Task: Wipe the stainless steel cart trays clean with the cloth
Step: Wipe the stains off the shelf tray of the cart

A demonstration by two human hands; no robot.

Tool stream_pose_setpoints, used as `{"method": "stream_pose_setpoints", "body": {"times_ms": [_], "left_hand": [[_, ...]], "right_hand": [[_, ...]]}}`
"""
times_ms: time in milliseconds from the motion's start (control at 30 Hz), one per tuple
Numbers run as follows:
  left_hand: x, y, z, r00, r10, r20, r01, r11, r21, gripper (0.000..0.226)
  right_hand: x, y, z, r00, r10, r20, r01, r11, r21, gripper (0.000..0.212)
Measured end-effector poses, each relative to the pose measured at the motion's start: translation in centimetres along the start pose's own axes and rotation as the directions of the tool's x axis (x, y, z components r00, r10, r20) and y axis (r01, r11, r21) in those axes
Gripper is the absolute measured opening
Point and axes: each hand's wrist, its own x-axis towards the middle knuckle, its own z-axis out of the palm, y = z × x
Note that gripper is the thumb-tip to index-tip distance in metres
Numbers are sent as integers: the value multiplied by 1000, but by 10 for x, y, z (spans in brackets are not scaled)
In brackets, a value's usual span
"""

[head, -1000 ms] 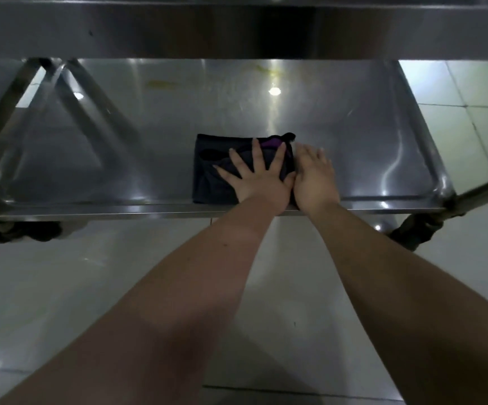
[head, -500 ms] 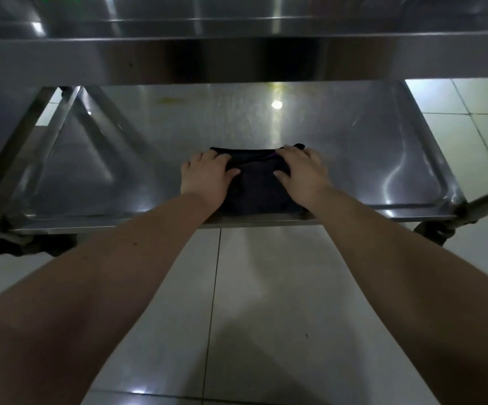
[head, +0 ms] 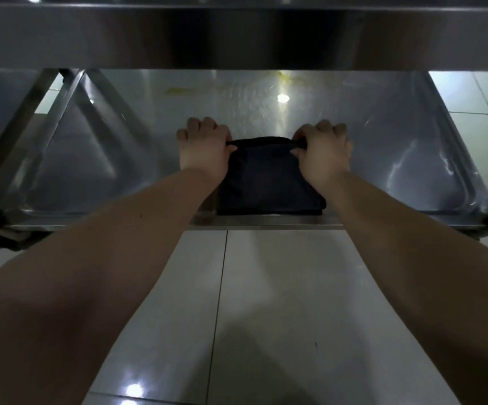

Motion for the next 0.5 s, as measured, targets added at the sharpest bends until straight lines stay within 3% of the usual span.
{"method": "stream_pose_setpoints", "body": {"times_ms": [133, 200, 300, 400, 500], "left_hand": [[5, 6, 15, 978, 75, 192, -50, 990, -132, 55], [4, 9, 22, 945, 147, 291, -109, 984, -143, 64], [-6, 13, 26, 963, 176, 203, -156, 982, -110, 58], [-16, 23, 21, 979, 171, 114, -160, 982, -95, 46], [-17, 34, -2, 969, 137, 207, -145, 989, 26, 38]], "right_hand": [[8, -1, 5, 964, 20, 266, -61, 987, 147, 51], [5, 2, 9, 960, -17, 279, -30, 986, 161, 50], [-1, 1, 10, 981, -80, 177, 65, 994, 88, 37], [-7, -9, 4, 976, -101, 194, 110, 993, -35, 29], [-18, -21, -16, 959, -103, 263, 152, 973, -172, 19]]}}
